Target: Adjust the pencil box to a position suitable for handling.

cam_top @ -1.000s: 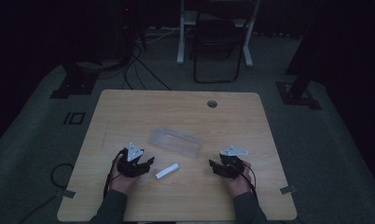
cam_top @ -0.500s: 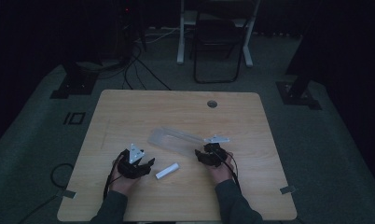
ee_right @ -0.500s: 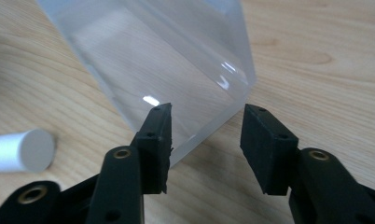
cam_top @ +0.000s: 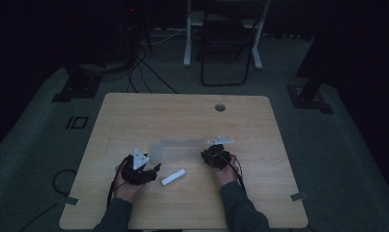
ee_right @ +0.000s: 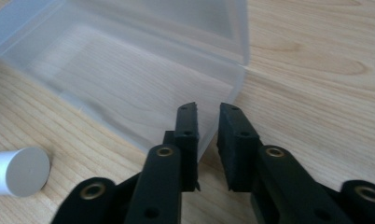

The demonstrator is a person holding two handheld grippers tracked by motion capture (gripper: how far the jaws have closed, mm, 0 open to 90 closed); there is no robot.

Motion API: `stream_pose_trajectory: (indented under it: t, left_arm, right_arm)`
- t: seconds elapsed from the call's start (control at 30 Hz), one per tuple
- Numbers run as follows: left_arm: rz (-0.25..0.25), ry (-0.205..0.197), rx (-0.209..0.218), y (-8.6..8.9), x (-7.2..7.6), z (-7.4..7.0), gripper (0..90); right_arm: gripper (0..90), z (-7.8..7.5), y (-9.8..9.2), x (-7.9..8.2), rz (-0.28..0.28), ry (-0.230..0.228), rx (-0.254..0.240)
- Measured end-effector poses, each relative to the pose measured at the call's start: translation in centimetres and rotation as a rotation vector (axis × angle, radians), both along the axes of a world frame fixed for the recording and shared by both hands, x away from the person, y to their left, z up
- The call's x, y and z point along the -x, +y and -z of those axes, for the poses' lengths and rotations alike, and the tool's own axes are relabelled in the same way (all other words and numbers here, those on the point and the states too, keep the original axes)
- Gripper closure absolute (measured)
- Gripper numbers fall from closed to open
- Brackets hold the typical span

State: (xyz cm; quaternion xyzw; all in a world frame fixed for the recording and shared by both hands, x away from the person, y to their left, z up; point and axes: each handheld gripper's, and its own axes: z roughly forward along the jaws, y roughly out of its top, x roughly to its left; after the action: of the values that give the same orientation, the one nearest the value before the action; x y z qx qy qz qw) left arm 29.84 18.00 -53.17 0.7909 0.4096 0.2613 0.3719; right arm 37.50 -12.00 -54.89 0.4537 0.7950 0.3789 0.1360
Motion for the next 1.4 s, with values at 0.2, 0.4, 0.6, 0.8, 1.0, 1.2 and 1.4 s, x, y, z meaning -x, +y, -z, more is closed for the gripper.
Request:
stream_pose_trajectory:
  t: [0.2,0.4,0.6,0.8,1.0,1.2,1.4]
  left_arm:
    - [0.0,-0.002,-0.008,-0.1,-0.1,0.1,34.6]
    - [-0.002,0.001,-0.036,-0.7,-0.9,0.8,46.9]
    - [0.004,-0.022,-0.09,-1.8,-1.4,0.8,61.0]
    - [0.011,-0.044,-0.173,-3.3,-2.2,0.2,75.0]
    - [0.006,-0.051,-0.193,-3.2,-2.4,0.3,80.7]
    - [-0.024,-0.047,-0.193,-2.2,-2.8,0.3,81.8]
    - [-0.05,-0.042,-0.196,-1.6,-3.0,0.3,81.7]
  right_arm:
    - [82.5,-0.1,0.1,0.2,-0.014,0.002,-0.028]
    - [61.9,-1.0,-1.0,2.0,-0.017,-0.062,-0.019]
    - [57.4,-0.6,-2.9,3.7,-0.032,-0.076,0.049]
    - [56.7,-0.1,-5.0,5.2,-0.016,-0.079,0.078]
    - [56.5,0.0,-6.8,6.1,0.002,-0.086,0.091]
    - [55.9,0.6,-8.3,6.6,0.025,-0.084,0.12]
    - [53.7,0.9,-9.1,6.7,0.03,-0.08,0.14]
